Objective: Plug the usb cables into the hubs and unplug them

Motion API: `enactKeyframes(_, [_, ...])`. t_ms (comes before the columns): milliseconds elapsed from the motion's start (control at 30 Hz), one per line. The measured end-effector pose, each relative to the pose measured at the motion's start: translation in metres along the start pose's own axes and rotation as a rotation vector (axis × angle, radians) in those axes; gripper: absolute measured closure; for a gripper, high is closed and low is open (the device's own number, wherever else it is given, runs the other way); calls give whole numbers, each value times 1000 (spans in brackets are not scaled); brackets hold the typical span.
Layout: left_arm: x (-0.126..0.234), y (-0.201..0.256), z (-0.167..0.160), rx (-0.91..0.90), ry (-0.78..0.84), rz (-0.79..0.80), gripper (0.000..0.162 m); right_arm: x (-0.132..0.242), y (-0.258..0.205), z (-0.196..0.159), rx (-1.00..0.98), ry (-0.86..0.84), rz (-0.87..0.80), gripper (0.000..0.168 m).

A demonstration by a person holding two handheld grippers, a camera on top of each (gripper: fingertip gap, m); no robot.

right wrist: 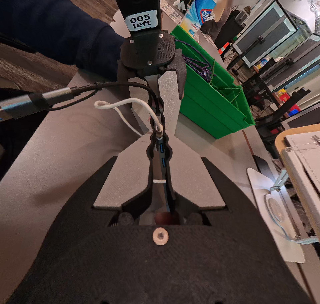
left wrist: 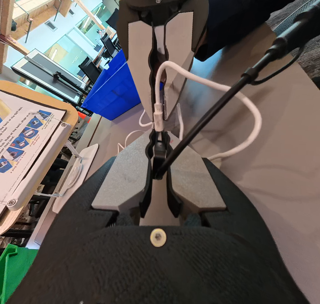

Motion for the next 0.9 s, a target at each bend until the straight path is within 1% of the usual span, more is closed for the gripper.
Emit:
enactKeyframes(167, [-2, 3, 4, -27, 6, -2, 155, 0, -5, 3, 96, -16, -22, 163])
enactKeyframes(300, [-1, 1, 11, -26, 42, 10, 155, 4, -4, 6, 79, 22, -23, 163])
enactKeyframes(500, [1, 1, 23, -6, 80, 13, 156, 7, -5, 16, 112, 58, -27, 163])
enactKeyframes(667, [0, 3, 22, -6, 60, 7, 156, 8, -6, 13, 124, 51, -13, 162])
enactKeyframes(900, [-1, 5, 24, 6, 79, -10, 156, 9, -7, 15, 61, 73, -6, 163])
Point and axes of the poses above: each gripper's, where its closed fingertips meet, x back along the fingers, z out of its top, y = z × x across the jaws, the point moved 3 cm from there along x, back along the fingers, and after that the axes turned 7 degrees about y, right-handed, at the moved point
